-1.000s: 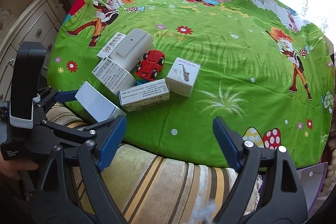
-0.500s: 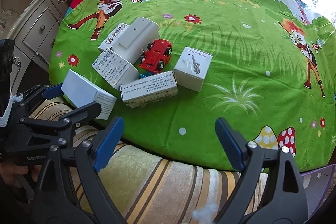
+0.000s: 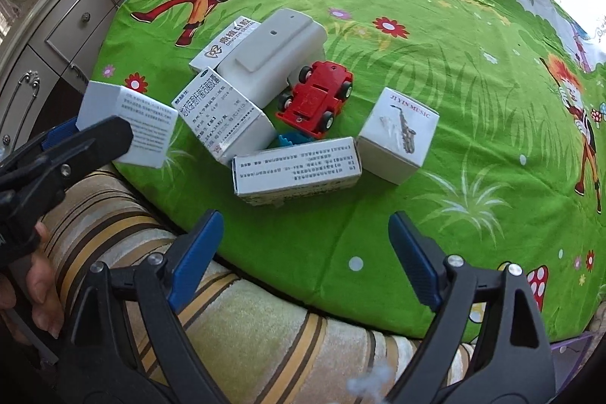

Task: Organize rigid objects
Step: 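Grasp the long white printed box with the right tool while the left tool holds the grey box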

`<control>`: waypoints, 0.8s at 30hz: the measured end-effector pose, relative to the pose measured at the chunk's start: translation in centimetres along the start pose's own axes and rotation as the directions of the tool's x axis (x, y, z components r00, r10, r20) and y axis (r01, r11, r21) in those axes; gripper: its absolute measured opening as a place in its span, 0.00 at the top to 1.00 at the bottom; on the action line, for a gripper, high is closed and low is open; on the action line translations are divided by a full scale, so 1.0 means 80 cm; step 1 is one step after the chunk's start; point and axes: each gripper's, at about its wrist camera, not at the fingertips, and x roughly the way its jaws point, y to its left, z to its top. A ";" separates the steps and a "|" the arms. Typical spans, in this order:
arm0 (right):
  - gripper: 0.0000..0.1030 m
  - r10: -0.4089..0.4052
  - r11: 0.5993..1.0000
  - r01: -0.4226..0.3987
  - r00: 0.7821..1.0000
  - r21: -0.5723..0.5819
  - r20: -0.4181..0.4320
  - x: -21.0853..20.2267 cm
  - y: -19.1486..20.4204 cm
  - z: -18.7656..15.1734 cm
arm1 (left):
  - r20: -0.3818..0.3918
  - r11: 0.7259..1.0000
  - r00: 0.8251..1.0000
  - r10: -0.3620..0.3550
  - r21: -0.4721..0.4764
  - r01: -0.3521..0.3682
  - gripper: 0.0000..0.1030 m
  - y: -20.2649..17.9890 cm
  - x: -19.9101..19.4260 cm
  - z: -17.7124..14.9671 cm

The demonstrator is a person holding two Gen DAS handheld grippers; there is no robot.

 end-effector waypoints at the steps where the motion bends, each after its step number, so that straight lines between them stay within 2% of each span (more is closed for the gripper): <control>1: 0.12 -0.002 1.000 0.002 1.000 -0.008 -0.003 0.003 0.001 0.002 | 0.001 1.000 1.000 0.000 -0.008 0.000 0.15 0.002 0.000 0.000; 10: 0.12 0.000 0.999 -0.001 0.999 -0.032 -0.037 0.027 0.002 0.016 | -0.003 1.000 1.000 -0.006 -0.020 0.006 0.15 0.004 0.003 0.000; 24: 0.14 0.030 1.000 -0.030 0.999 0.008 -0.025 0.045 -0.005 0.025 | 0.015 1.000 1.000 -0.017 -0.024 0.017 0.16 0.003 0.005 0.000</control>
